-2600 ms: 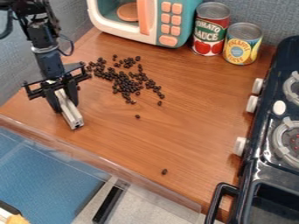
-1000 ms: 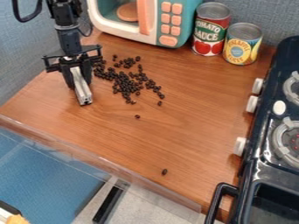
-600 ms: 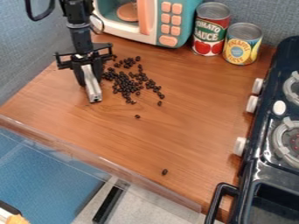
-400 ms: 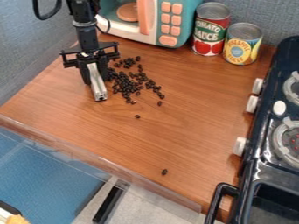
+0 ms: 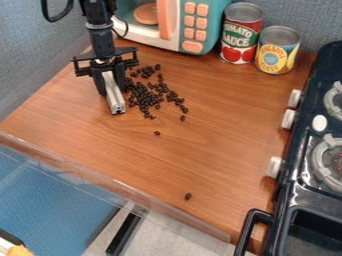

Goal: Sweep into pile

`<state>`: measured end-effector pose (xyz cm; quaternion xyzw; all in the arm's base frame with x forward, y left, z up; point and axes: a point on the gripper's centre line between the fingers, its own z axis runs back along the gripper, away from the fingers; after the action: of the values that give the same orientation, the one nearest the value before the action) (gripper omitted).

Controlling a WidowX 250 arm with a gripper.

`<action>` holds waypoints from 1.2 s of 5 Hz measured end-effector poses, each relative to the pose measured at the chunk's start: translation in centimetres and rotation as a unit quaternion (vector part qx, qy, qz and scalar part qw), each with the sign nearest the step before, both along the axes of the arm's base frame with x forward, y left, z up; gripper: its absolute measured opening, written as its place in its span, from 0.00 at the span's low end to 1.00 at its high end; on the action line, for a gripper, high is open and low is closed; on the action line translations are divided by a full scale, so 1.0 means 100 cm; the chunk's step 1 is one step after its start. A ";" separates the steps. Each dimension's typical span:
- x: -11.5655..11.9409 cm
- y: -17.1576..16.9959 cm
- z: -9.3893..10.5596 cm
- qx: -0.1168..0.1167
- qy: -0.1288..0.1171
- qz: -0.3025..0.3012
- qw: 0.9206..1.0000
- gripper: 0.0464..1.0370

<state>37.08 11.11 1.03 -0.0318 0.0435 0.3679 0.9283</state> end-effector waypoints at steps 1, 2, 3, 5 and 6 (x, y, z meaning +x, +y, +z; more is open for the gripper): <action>0.003 -0.006 -0.001 0.000 -0.001 -0.007 1.000 0.34; 0.004 -0.006 -0.001 -0.001 0.001 -0.007 1.000 0.34; 0.005 -0.008 -0.001 -0.001 0.000 -0.010 1.000 0.34; 0.005 -0.020 0.001 0.003 -0.011 -0.010 1.000 0.34; -0.009 -0.040 0.004 -0.023 -0.002 -0.012 1.000 0.34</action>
<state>36.22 7.11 1.43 -0.0528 0.0508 0.3553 0.9319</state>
